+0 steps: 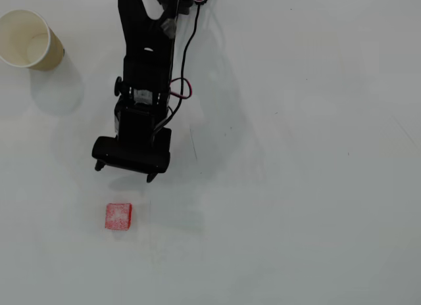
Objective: Pick up the cube and drop it in the cup.
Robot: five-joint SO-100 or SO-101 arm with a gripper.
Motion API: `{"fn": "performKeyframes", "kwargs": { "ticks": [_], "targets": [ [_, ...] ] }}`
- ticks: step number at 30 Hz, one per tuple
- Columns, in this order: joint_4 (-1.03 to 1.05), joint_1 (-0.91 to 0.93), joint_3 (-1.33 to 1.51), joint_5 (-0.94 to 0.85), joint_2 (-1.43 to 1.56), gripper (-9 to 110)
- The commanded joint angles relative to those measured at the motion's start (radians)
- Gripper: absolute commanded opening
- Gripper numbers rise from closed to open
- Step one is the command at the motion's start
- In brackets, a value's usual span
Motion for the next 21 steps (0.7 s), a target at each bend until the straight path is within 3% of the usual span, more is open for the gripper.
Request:
{"fn": "performKeyframes", "kwargs": {
  "ticks": [1, 21],
  "targets": [
    [-0.046, -0.014, -0.152, -0.008, 0.015, 40],
    [-0.091, 0.080, -0.413, -0.008, -0.238, 39]
  ]
}}
